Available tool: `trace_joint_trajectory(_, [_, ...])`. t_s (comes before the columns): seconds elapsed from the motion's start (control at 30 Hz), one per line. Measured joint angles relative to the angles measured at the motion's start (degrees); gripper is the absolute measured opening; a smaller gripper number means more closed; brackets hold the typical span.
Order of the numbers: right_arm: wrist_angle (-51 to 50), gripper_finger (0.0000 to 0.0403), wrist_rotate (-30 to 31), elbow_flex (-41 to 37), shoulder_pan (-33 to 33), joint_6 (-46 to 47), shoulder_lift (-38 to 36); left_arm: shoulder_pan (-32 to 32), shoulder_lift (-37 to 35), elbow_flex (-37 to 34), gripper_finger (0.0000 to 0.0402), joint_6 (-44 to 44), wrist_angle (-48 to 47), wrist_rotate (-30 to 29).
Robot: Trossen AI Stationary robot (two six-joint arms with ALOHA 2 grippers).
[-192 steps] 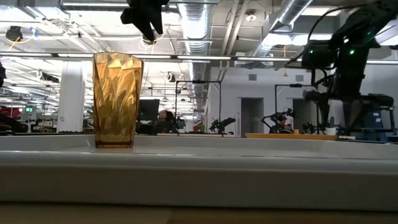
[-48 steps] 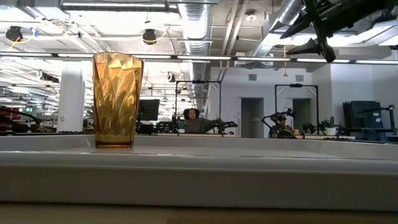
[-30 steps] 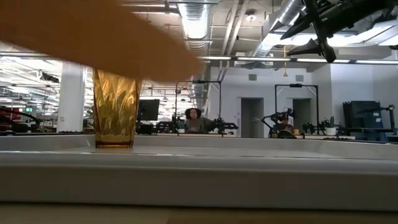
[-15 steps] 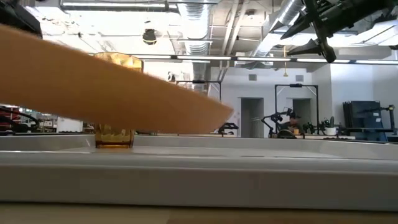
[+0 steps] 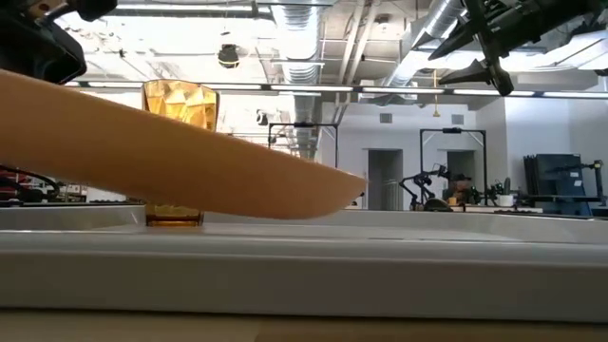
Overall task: Pick and place plate/cup/fork/spoon on tray
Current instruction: Put the orange plate on the gray tray below the brown glass
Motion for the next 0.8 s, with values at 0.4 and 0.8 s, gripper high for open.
trace_joint_trajectory(0.4, [0.04,0.0244,0.0,0.0,0.0,-0.28,0.0,0.2,3.66,0.02,0.0,-1.32,0.66,0.62])
trace_joint_trajectory(0.8, [0.15,0.0244,0.0,0.02,0.0,-0.59,0.0,0.82,3.64,0.02,0.0003,-0.77,0.56,3.56])
